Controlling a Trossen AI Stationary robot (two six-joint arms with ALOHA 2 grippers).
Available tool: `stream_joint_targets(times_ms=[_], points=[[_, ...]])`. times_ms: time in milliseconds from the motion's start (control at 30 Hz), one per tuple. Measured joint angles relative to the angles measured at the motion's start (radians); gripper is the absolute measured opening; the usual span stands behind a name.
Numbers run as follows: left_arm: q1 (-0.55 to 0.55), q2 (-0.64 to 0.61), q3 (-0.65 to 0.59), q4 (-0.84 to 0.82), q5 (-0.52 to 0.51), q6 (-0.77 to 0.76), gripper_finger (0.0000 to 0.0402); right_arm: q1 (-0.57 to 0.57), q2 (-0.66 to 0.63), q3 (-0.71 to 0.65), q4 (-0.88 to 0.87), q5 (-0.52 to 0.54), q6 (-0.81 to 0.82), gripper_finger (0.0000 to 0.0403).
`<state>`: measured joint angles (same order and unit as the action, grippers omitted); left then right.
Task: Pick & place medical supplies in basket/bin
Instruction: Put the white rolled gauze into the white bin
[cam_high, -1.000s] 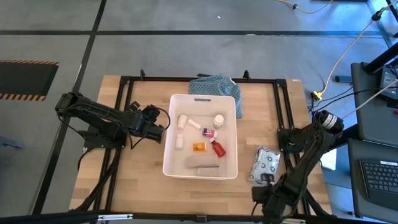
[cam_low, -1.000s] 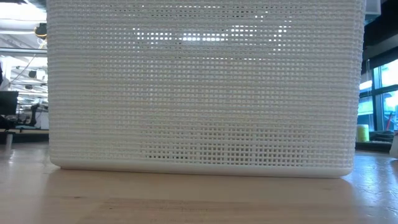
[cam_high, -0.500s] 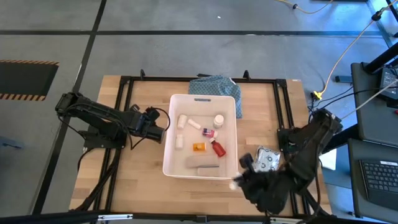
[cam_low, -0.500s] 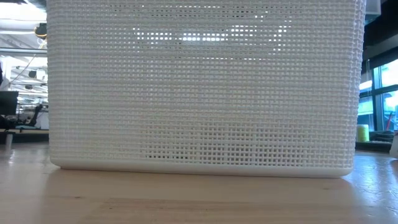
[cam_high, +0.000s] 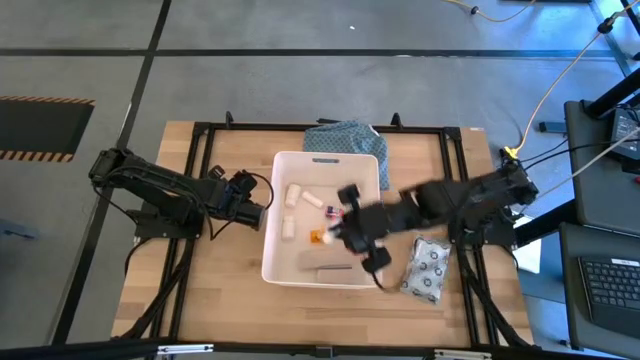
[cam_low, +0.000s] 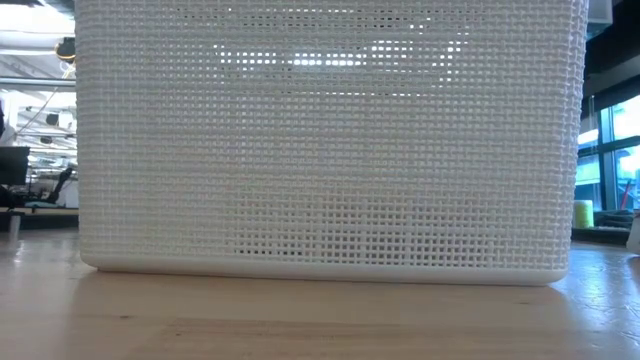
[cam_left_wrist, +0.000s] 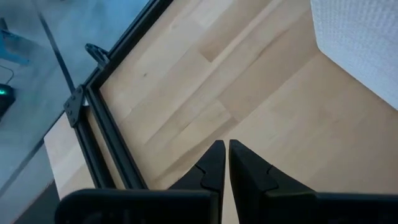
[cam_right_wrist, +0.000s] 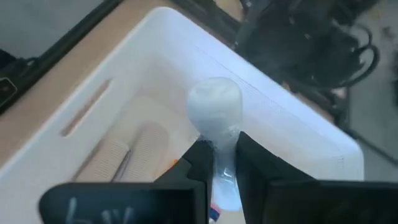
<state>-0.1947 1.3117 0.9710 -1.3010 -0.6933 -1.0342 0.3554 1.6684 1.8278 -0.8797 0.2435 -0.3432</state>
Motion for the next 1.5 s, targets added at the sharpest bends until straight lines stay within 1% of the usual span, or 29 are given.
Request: stream_joint_targets(times_ms=[67,233,367,433,733,967,1167,1367,1500], points=[[0.000,0.000,0.000,0.000,-0.002,0.000,0.0015,-0.063,0.000,0.000,0.010,-0.067,0.000,0.0048],[0.000,0.000,0.000,0.000,-0.013,0.031,0.0017,-0.190,0.007,0.000,0.076,-0.151,0.001,0.0048],[0.000,0.000,0.000,0.000,-0.015,0.051,0.0015,-0.256,0.054,0.000,0.122,-0.280,0.002,0.0048],[0.000,0.000,0.000,-0.001,-0.012,0.051,0.0015,-0.274,0.090,0.000,0.123,-0.318,0.000,0.0048],[0.000,0.000,0.000,0.000,0.006,0.051,0.0014,-0.349,0.280,0.000,0.128,-0.316,0.004,0.0048],[0.000,0.000,0.000,0.000,0.024,0.027,0.0013,-0.424,0.389,-0.001,0.073,-0.315,0.076,0.0048],[0.000,0.000,0.000,0.000,0.038,0.026,0.0012,-0.459,0.437,-0.001,0.070,-0.312,0.077,0.0049],[0.000,0.000,0.000,0.000,0.040,0.023,0.0012,-0.476,0.462,-0.001,0.063,-0.316,0.135,0.0051],[0.000,0.000,0.000,0.000,0.043,0.023,0.0013,-0.482,0.465,-0.001,0.059,-0.308,0.156,0.0072]])
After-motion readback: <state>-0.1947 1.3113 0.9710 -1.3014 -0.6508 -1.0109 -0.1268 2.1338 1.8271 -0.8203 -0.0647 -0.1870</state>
